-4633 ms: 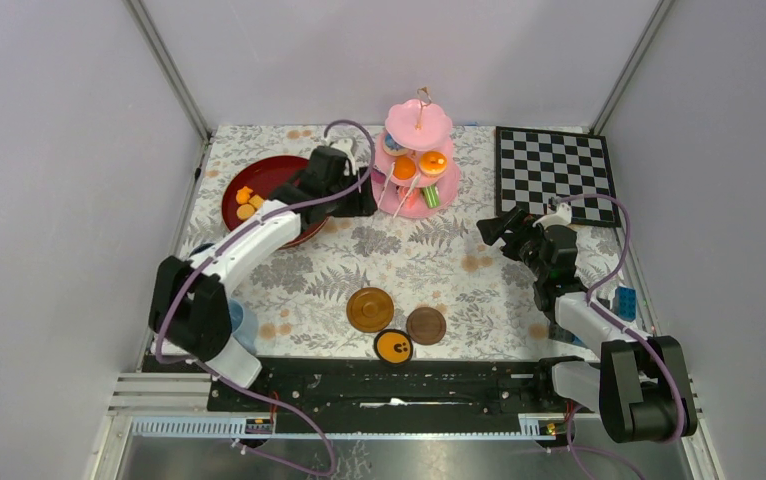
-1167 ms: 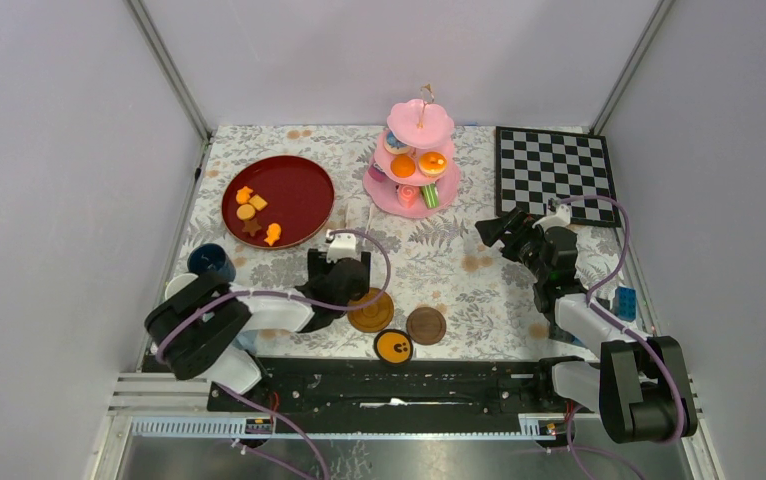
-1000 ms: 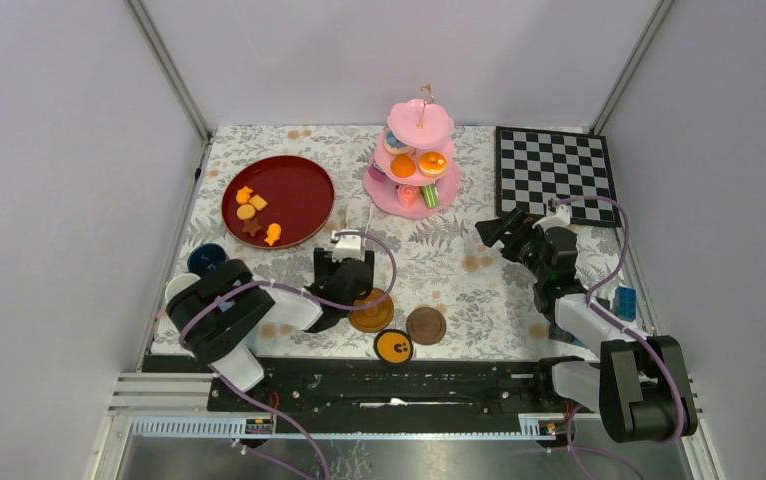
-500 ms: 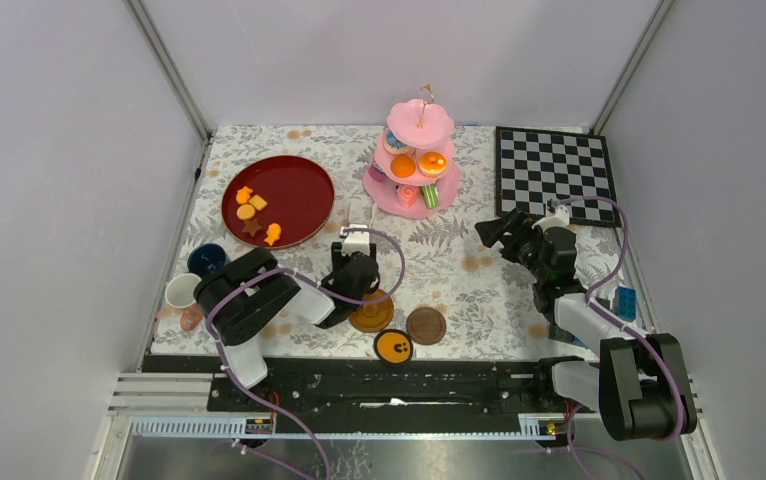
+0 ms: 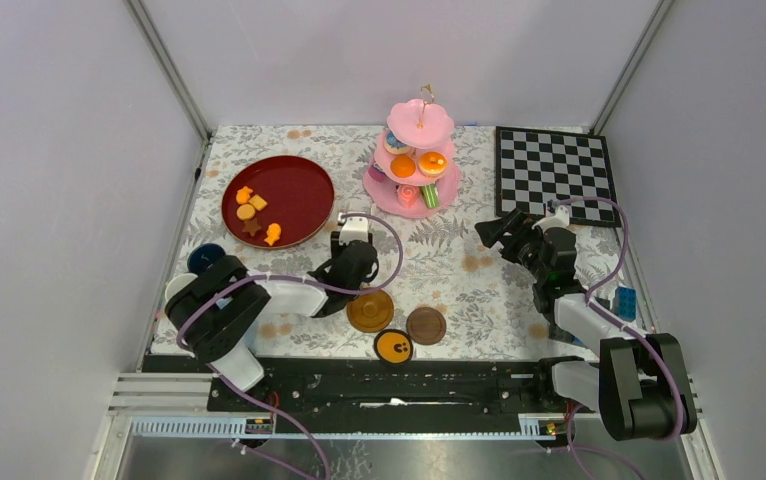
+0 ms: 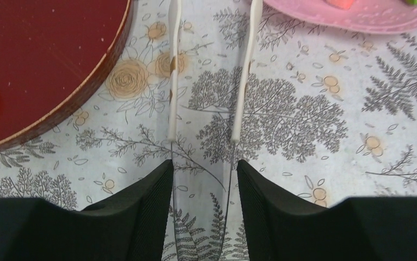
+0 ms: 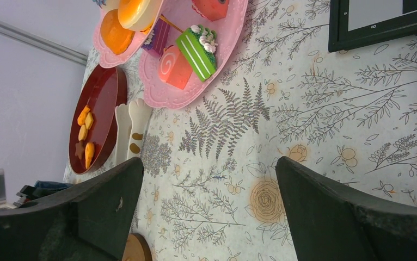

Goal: Serve the afternoon tea
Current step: Pick up the clamp from the center of the board.

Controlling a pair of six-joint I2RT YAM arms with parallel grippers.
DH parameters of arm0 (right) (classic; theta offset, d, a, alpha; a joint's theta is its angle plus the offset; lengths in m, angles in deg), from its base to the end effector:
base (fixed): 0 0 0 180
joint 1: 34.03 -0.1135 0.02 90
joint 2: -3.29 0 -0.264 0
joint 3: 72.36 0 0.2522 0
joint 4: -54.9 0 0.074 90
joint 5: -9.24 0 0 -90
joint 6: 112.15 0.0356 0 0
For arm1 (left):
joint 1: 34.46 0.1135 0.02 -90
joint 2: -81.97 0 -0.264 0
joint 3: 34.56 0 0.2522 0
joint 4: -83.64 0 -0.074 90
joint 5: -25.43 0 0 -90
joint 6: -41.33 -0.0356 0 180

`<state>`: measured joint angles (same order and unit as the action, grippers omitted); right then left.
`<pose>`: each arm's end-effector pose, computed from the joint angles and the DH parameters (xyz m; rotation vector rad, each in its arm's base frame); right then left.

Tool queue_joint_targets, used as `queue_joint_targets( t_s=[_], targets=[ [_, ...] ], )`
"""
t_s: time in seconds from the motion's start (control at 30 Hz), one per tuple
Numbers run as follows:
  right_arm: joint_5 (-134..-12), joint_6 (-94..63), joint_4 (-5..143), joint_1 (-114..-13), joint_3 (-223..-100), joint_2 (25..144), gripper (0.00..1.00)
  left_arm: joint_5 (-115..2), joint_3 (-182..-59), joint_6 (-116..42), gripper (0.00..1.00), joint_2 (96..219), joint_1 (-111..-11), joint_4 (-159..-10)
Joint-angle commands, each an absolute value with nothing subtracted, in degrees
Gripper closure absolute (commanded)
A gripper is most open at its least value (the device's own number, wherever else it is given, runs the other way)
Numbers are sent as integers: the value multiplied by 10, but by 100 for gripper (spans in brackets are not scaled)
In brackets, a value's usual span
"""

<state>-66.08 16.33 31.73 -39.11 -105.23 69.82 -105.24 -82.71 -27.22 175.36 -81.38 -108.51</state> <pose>0.2297 0.0295 0.1961 0.3330 1.7824 0.7721 0.2204 -0.2017 0.1428 0.0481 1.9972 0.0041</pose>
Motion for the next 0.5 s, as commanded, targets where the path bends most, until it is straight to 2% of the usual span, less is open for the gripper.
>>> queue_joint_targets(
  t_s=[0.0, 0.03, 0.07, 0.17, 0.2, 0.33, 0.47],
  targets=[
    [-650, 166, 280, -388, -1049, 702, 2, -1021, -858, -263, 51, 1725, -802, -1040],
    [-650, 166, 280, -388, -1050, 702, 2, -1010, -861, -262, 49, 1724, -798, -1035],
    [-651, 167, 280, -388, -1050, 702, 2, -998, -865, -259, 43, 1726, -793, -1029],
    [-651, 167, 280, -388, -1049, 700, 2, -973, -864, -246, 16, 1735, -785, -1023],
    [-651, 167, 280, -388, -1049, 700, 2, -971, -861, -242, 11, 1738, -784, -1023],
    [-651, 167, 280, -388, -1049, 701, 2, -947, -851, -223, 6, 1754, -768, -1026],
    [-649, 169, 276, -388, -1050, 706, 2, -942, -851, -227, 11, 1780, -762, -1042]
  ],
)
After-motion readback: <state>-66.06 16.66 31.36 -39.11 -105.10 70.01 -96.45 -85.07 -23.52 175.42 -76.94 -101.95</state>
